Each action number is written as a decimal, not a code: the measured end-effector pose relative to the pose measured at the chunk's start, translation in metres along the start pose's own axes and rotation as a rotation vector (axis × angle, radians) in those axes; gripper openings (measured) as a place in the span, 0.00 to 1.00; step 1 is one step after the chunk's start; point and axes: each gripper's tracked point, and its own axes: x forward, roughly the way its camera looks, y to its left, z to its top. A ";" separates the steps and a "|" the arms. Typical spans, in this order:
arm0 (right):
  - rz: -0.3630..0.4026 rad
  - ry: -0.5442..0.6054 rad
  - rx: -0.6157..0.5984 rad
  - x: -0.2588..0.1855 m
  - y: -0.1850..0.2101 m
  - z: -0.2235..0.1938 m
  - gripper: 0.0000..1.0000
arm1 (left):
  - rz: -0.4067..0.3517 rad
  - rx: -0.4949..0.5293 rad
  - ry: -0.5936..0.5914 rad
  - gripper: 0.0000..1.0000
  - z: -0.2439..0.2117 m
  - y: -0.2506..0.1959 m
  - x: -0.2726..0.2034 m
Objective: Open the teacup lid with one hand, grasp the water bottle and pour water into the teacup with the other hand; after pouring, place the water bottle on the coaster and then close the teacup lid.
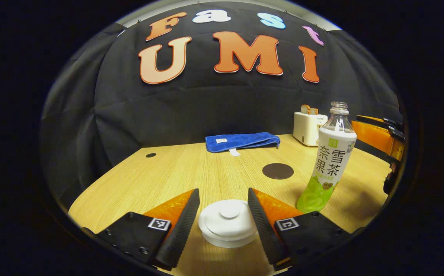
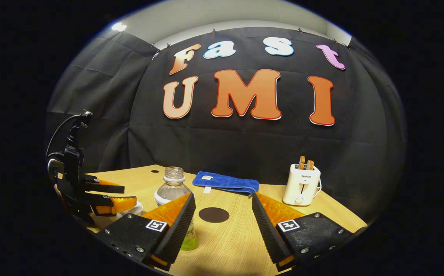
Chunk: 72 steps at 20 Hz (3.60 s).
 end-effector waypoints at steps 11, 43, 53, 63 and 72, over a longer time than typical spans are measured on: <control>0.005 0.006 0.002 0.004 0.000 -0.006 0.89 | 0.007 0.076 0.021 0.47 -0.011 -0.010 0.005; 0.246 0.146 -0.063 0.011 0.083 -0.073 0.78 | 0.200 -0.050 -0.094 0.31 0.021 0.090 -0.035; 0.209 0.191 0.004 0.023 0.082 -0.079 0.63 | 0.204 -0.080 -0.077 0.28 0.005 0.107 -0.036; 0.092 0.102 -0.347 0.037 0.071 -0.038 0.61 | 0.209 -0.102 -0.078 0.28 -0.003 0.127 -0.042; 0.048 0.081 -0.557 0.042 0.083 -0.041 0.58 | 0.218 -0.116 -0.076 0.31 -0.012 0.145 -0.044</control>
